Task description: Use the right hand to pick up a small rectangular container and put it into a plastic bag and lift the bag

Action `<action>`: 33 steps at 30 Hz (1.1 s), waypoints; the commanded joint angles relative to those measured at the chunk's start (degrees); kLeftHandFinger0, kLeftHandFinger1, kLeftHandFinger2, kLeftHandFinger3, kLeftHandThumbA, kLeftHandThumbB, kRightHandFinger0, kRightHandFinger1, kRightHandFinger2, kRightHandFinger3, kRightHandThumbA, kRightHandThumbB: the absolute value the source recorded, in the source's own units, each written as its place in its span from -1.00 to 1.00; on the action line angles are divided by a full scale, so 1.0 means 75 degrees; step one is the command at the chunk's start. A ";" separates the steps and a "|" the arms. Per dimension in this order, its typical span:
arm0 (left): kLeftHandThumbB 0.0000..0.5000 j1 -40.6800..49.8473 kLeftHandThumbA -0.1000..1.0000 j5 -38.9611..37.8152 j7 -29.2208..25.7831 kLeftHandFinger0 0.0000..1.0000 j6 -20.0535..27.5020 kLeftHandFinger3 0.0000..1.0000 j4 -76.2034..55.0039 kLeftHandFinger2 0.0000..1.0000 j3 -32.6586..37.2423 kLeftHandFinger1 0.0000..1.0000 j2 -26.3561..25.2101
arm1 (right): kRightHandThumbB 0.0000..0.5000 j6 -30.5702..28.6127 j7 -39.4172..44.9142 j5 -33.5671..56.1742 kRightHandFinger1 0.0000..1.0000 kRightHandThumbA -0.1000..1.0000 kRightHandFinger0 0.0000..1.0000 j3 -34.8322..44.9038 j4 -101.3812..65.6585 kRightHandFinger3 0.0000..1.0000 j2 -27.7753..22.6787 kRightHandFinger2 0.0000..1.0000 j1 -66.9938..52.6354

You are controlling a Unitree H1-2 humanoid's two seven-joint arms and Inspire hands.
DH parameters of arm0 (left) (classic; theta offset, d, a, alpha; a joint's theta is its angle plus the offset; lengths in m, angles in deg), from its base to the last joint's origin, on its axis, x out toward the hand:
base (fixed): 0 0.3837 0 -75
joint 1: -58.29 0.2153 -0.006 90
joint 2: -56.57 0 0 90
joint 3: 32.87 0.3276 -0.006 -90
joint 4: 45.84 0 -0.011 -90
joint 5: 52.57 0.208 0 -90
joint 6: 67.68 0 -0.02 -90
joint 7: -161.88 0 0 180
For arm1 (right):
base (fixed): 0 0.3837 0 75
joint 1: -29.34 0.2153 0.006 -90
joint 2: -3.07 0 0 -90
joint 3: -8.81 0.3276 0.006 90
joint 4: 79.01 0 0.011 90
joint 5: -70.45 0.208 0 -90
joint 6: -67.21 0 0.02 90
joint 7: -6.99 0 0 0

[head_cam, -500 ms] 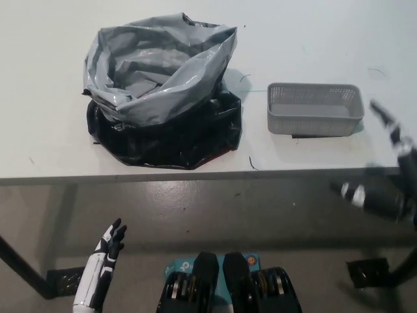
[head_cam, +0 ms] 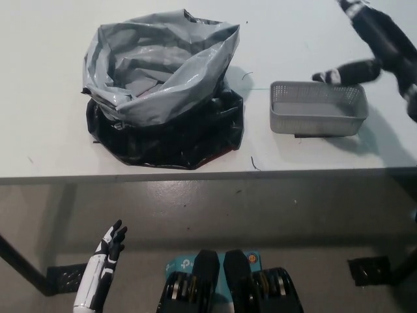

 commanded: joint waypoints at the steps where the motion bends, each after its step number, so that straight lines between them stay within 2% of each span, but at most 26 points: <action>1: 0.12 -0.0319 1.00 0.0159 -0.0038 1.00 0.0640 1.00 -0.0170 1.00 0.0064 1.00 -0.0119 | 1.00 0.1684 0.2489 -0.1240 1.00 1.00 1.00 -0.1436 0.2308 1.00 -0.0195 1.00 0.2724; 8: 0.19 -0.0434 1.00 0.0191 -0.0042 1.00 0.0639 1.00 -0.0137 1.00 0.0077 1.00 -0.0107 | 1.00 0.2381 0.3201 -0.1326 1.00 1.00 1.00 -0.2339 0.3447 1.00 0.0191 1.00 0.3412; 10: 0.21 -0.0460 1.00 0.0249 -0.0074 1.00 0.0567 1.00 -0.0185 1.00 0.0072 1.00 -0.0104 | 1.00 0.2296 0.3511 -0.1152 1.00 1.00 1.00 -0.2540 0.4010 1.00 0.0367 1.00 0.3663; 11: 0.19 -0.0462 1.00 0.0249 -0.0070 1.00 0.0570 1.00 -0.0186 1.00 0.0073 1.00 -0.0106 | 0.91 0.2181 0.3545 -0.1089 1.00 1.00 1.00 -0.2589 0.4182 1.00 0.0443 1.00 0.3714; 12: 0.19 -0.0470 1.00 0.0249 -0.0068 1.00 0.0570 1.00 -0.0183 1.00 0.0075 1.00 -0.0106 | 0.91 0.2096 0.3536 -0.1072 1.00 1.00 1.00 -0.2630 0.4310 1.00 0.0501 1.00 0.3751; 16: 0.17 -0.0494 1.00 0.0283 -0.0052 1.00 0.0517 1.00 -0.0241 1.00 0.0092 1.00 -0.0116 | 1.00 0.2059 0.3650 -0.1118 1.00 1.00 1.00 -0.2885 0.4801 1.00 0.0729 1.00 0.3938; 18: 0.15 -0.0505 1.00 0.0271 -0.0037 1.00 0.0522 1.00 -0.0232 1.00 0.0092 1.00 -0.0127 | 0.89 0.1947 0.4100 -0.0983 1.00 1.00 1.00 -0.2972 0.4986 1.00 0.0768 1.00 0.4108; 20: 0.13 -0.0529 1.00 0.0242 -0.0017 1.00 0.0475 1.00 -0.0253 1.00 0.0085 1.00 -0.0131 | 0.97 0.1802 0.4391 -0.0876 1.00 1.00 1.00 -0.2998 0.5304 1.00 0.0834 1.00 0.4298; 25: 0.11 -0.0547 1.00 0.0302 -0.0027 1.00 0.0560 1.00 -0.0183 1.00 0.0088 1.00 -0.0162 | 1.00 0.1763 0.4510 -0.0769 1.00 1.00 1.00 -0.2879 0.5644 1.00 0.0949 1.00 0.4443; 27: 0.13 -0.0542 1.00 0.0304 -0.0005 1.00 0.0515 1.00 -0.0200 1.00 0.0096 1.00 -0.0170 | 0.89 0.1652 0.4691 -0.0748 1.00 1.00 1.00 -0.2903 0.5896 1.00 0.1009 1.00 0.4533; 30: 0.09 -0.0546 1.00 0.0306 -0.0007 1.00 0.0473 1.00 -0.0246 1.00 0.0099 1.00 -0.0162 | 1.00 0.1740 0.4701 -0.0921 1.00 1.00 1.00 -0.3009 0.5986 1.00 0.1061 1.00 0.4598; 33: 0.12 -0.0563 1.00 0.0357 -0.0041 1.00 0.0448 1.00 -0.0275 1.00 0.0096 1.00 -0.0160 | 1.00 0.1484 0.4581 -0.1273 1.00 1.00 1.00 -0.3297 0.5920 1.00 0.0996 1.00 0.4576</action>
